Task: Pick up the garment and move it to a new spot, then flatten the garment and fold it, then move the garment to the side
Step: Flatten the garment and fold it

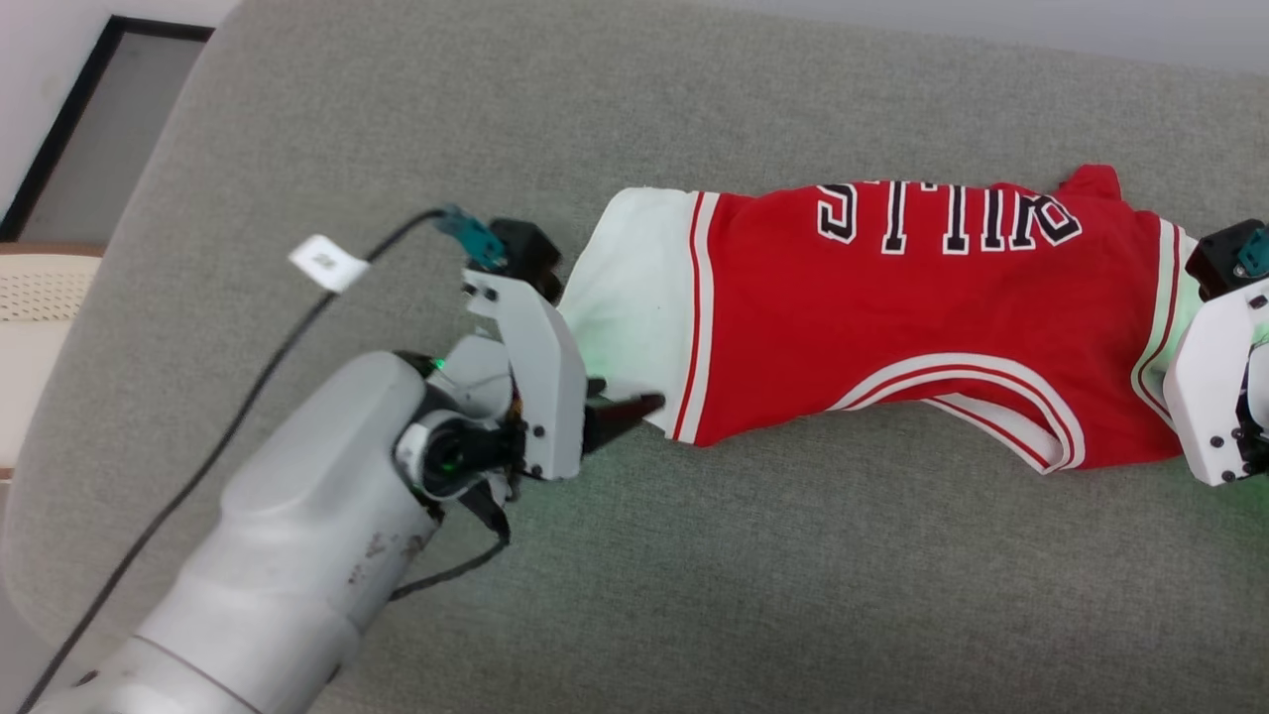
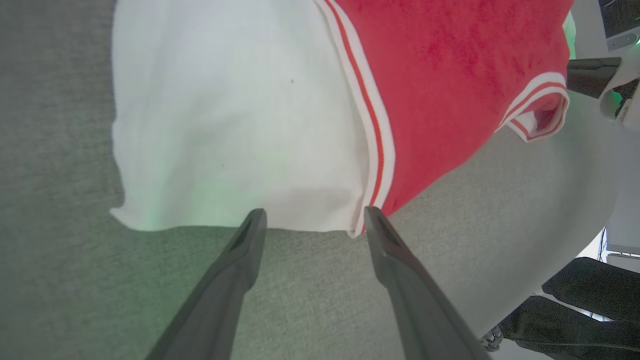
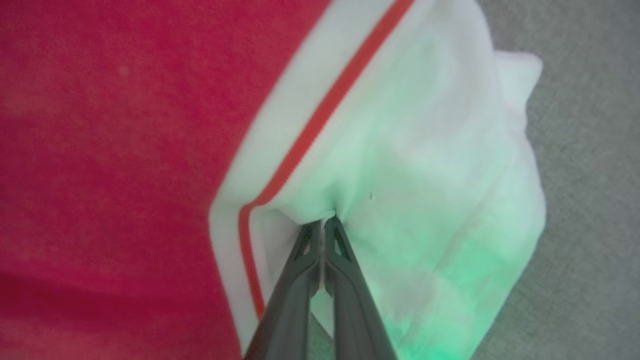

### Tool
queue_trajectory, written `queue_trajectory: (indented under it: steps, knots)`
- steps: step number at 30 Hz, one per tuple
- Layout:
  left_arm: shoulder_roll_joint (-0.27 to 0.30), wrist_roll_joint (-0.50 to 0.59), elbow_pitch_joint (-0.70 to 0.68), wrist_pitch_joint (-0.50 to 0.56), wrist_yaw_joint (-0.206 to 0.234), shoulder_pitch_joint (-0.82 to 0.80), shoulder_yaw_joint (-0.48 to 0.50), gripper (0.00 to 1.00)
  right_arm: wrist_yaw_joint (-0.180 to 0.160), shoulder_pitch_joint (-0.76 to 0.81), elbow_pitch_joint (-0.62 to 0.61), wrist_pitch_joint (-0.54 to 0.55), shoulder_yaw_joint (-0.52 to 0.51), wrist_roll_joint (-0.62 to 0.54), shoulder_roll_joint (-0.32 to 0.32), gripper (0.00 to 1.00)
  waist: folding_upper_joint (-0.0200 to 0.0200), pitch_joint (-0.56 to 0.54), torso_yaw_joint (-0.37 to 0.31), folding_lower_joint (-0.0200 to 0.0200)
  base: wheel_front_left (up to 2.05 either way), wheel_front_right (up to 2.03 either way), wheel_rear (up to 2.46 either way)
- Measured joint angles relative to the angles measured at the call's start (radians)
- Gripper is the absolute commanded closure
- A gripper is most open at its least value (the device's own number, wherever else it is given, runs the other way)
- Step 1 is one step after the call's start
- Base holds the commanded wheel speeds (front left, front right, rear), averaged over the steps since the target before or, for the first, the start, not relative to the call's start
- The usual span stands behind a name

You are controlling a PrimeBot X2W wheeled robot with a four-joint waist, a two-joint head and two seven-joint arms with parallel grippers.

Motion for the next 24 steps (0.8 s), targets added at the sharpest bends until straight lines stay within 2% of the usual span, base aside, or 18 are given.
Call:
queue_trajectory:
  steps: [8,17,18,20,24]
  knots:
    - [-0.051,-0.058,0.113,-0.006,-0.001,-0.043,-0.091,0.0,0.003,-0.033,0.003,-0.003,0.023,0.002,-0.001,1.0,0.0,0.023,-0.007,0.0,0.0,0.0,0.0]
    - [-0.084,-0.117,0.152,-0.028,-0.001,-0.085,-0.163,0.0,0.003,-0.062,0.01,-0.017,0.041,0.003,0.004,1.0,0.0,0.044,-0.019,0.0,0.0,0.0,0.0]
    - [-0.085,-0.12,0.155,-0.034,-0.001,-0.089,-0.171,0.26,0.003,-0.064,0.011,-0.021,0.042,0.003,0.005,1.0,0.0,0.046,-0.021,0.0,0.0,0.0,0.0]
    - [-0.086,-0.13,0.159,-0.045,-0.001,-0.094,-0.185,1.0,0.003,-0.072,0.016,-0.025,0.047,0.003,0.008,1.0,0.0,0.049,-0.025,0.0,0.0,0.0,0.0]
    - [-0.089,-0.156,0.157,-0.074,-0.001,-0.096,-0.214,1.0,0.002,-0.074,0.021,-0.049,0.048,0.012,0.014,1.0,0.0,0.047,-0.032,0.0,0.0,0.0,0.0]
